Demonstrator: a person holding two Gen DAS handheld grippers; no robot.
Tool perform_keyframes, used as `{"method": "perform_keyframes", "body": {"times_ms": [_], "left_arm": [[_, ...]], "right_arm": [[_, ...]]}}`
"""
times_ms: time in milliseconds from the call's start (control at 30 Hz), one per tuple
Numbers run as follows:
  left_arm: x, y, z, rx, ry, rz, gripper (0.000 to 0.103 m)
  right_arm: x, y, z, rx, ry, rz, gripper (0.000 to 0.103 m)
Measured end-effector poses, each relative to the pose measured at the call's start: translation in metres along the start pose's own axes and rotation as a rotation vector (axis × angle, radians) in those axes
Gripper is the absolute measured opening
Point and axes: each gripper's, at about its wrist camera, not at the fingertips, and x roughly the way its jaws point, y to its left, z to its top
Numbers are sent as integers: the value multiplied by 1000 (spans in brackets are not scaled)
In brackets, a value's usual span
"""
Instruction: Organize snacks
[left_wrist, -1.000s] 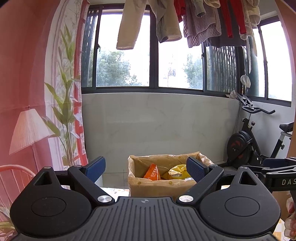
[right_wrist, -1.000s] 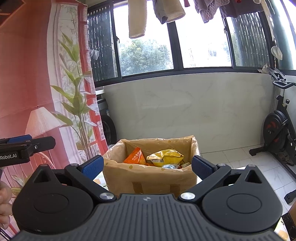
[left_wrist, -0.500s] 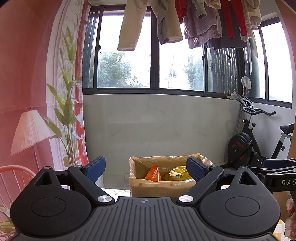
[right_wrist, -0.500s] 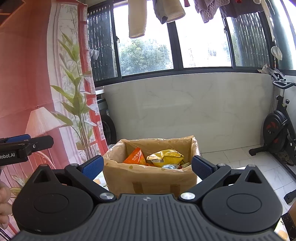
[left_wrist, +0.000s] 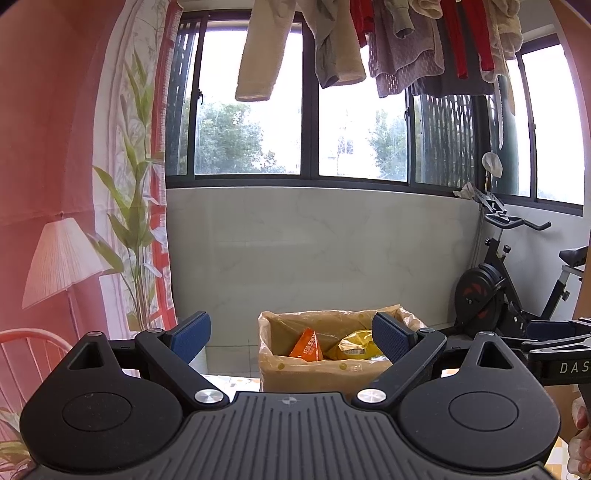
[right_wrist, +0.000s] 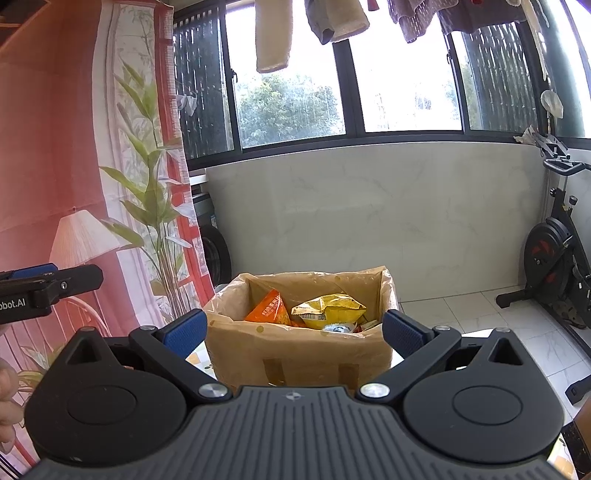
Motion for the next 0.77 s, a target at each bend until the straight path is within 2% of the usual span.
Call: {"method": "perform_keyframes", "body": {"times_ms": [767], "left_arm": [[5,3,-6,-8,18,-2,95]], "right_arm": [[5,-1,-6,0,21,-6,103]]}}
